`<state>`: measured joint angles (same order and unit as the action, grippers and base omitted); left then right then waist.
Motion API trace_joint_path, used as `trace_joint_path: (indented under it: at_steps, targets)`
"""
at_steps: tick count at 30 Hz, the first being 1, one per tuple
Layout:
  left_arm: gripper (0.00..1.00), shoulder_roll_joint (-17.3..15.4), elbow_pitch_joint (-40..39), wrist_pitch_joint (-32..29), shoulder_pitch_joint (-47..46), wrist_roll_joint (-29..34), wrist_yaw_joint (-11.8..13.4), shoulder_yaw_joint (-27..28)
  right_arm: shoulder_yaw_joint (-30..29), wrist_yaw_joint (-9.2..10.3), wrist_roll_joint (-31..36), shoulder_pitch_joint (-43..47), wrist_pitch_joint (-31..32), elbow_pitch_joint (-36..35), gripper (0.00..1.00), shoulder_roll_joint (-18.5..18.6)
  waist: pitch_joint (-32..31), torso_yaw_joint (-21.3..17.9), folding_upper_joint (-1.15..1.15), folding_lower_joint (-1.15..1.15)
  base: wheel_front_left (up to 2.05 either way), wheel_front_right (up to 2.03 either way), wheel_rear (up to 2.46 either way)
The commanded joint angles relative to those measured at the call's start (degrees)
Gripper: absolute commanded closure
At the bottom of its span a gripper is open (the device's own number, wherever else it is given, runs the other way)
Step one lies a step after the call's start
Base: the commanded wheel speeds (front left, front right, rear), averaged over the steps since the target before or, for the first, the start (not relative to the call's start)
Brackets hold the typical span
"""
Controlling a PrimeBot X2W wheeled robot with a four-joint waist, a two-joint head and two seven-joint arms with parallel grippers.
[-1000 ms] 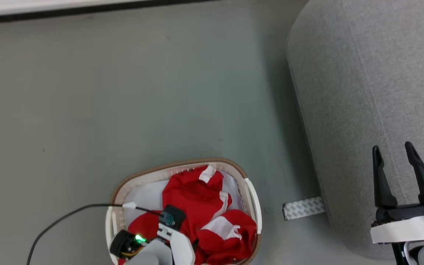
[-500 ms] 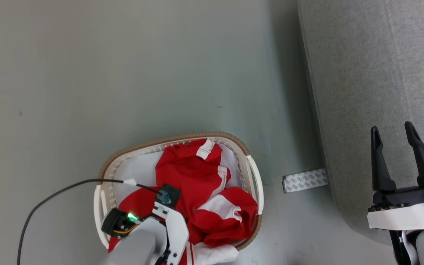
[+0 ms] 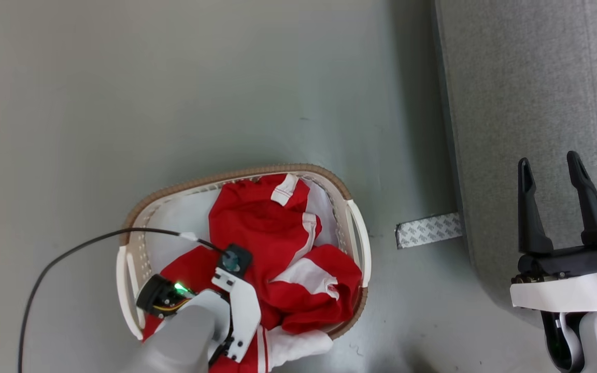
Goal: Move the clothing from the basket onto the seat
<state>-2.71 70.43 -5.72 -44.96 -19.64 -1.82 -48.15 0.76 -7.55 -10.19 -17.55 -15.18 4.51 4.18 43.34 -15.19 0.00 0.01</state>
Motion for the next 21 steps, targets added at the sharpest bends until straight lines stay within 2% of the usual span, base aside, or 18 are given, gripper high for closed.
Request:
trace_joint_path:
  at_steps: [1,8,21]
  targets:
    - [1.00,-0.33,0.33,0.42,-0.17,-1.69,-0.10,0.65,-0.07,0.12,-0.34,-0.17,0.04,0.40,0.00,0.01,-0.96,0.19,0.00,-0.01,0.00,0.00,0.00]
    - [1.00,-0.31,-0.56,2.76,2.86,-6.02,-0.86,2.71,0.18,0.12,-0.18,1.35,0.04,2.05,0.00,-0.37,-8.05,1.41,0.00,-0.01,0.00,0.00,0.00]
    - [1.00,-0.29,-4.09,8.33,11.55,-12.52,-1.57,4.51,0.62,0.12,1.15,9.13,0.04,5.57,0.00,0.35,-27.54,6.29,0.00,-0.01,0.00,0.00,0.00]
